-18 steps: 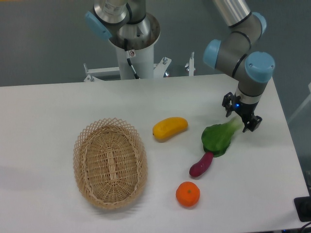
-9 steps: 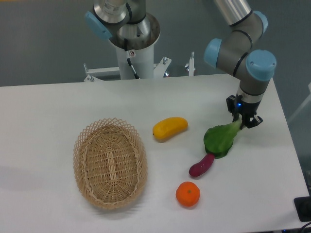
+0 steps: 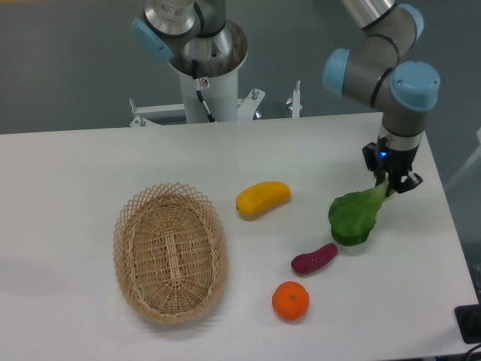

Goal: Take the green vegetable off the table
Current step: 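Lift the gripped bok choy up off the table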

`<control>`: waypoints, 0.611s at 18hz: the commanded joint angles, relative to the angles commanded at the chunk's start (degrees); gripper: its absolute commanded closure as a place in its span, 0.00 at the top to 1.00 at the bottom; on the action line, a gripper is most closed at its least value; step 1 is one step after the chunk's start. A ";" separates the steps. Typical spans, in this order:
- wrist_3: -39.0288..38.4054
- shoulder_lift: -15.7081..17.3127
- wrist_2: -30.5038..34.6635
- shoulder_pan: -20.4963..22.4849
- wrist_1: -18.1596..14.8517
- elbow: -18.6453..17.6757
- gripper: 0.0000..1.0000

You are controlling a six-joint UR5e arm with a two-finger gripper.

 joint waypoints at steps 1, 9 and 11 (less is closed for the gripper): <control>0.26 0.87 -0.09 -0.26 -1.67 0.71 0.33; -6.58 7.99 -10.10 -2.64 -10.74 3.00 0.33; -8.25 8.61 -12.21 -2.99 -10.83 2.56 0.33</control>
